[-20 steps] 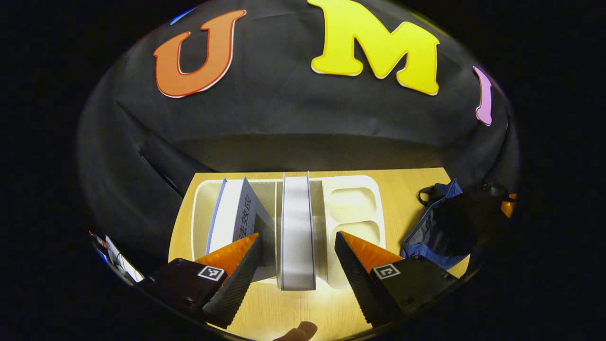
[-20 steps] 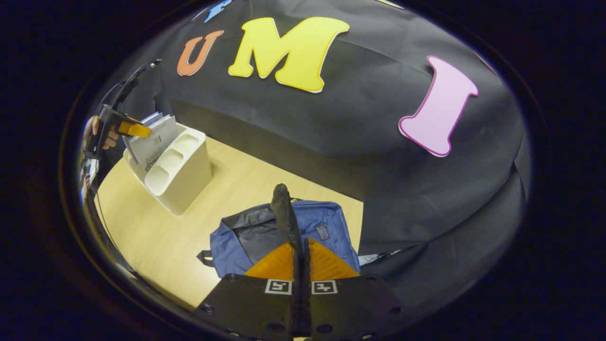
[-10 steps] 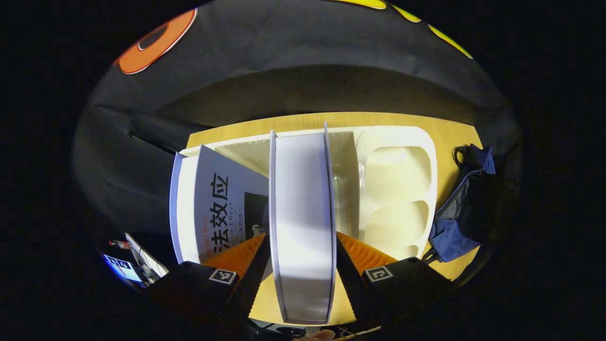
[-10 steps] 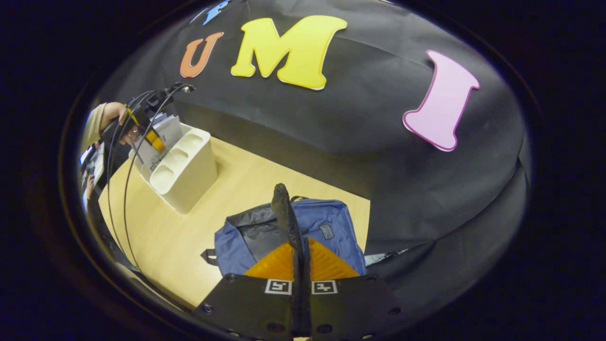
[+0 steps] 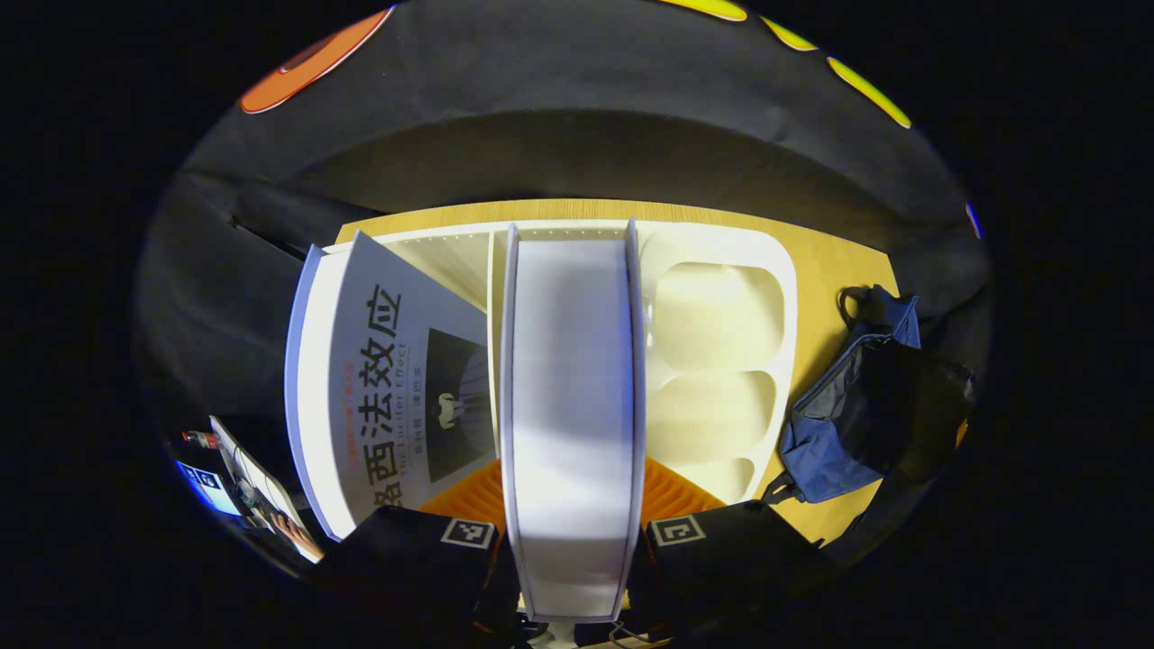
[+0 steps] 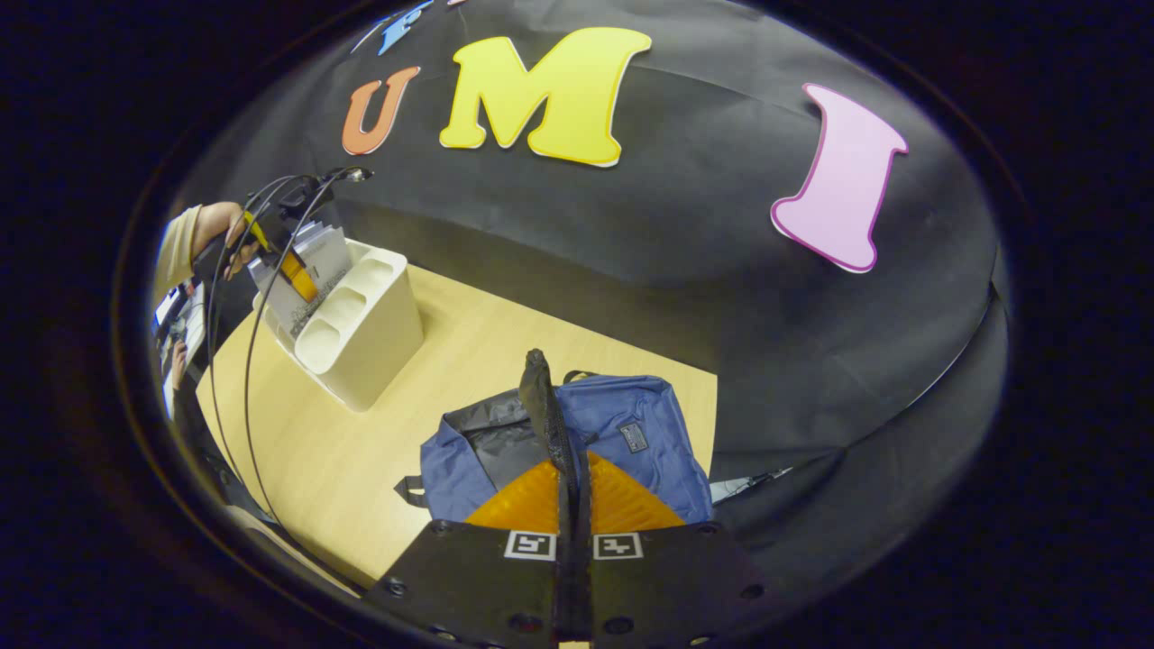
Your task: Open the schoolbag, grab two books from the bookshelf and put them into the schoolbag.
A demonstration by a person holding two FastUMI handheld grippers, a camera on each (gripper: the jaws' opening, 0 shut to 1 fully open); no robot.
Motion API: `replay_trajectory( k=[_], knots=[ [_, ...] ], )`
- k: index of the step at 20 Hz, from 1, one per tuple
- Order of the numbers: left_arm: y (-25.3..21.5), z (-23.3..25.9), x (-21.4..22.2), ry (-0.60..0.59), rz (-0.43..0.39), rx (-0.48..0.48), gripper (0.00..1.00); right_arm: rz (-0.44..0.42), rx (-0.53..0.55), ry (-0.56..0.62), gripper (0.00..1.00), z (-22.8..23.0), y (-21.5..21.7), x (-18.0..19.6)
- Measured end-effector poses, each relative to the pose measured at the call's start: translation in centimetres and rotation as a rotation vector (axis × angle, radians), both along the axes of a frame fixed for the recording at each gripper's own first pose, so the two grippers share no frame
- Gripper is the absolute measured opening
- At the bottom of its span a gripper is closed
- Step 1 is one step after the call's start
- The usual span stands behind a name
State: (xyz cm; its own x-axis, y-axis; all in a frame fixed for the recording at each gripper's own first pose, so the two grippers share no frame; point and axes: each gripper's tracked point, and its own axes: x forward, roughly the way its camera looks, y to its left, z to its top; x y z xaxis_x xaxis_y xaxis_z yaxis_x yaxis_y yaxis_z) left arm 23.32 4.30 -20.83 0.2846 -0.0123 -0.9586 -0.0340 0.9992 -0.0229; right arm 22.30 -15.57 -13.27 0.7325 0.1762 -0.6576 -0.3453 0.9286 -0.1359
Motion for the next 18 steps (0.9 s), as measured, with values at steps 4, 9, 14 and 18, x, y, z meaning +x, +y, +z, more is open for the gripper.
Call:
replay_trajectory(
  k=[4, 9, 14, 18],
  knots=[
    [0.7, 2.8, -2.6, -0.052, 0.014, -0.045, 0.52, 0.005, 0.009, -0.005, 0.00, -0.1, 0.4, -0.6],
    [2.8, 8.3, -7.1, -0.165, -0.034, -0.033, 0.48, 0.001, 0.006, -0.011, 0.00, -0.5, 0.1, -1.2],
    [4.7, 12.3, -13.6, -0.293, -0.018, -0.068, 0.48, -0.010, 0.009, -0.007, 0.00, -1.3, 0.0, -2.0],
    [5.5, 12.7, -19.1, -0.335, 0.043, -0.129, 0.48, -0.035, 0.030, 0.004, 0.00, -1.8, 0.7, -2.4]
  ],
)
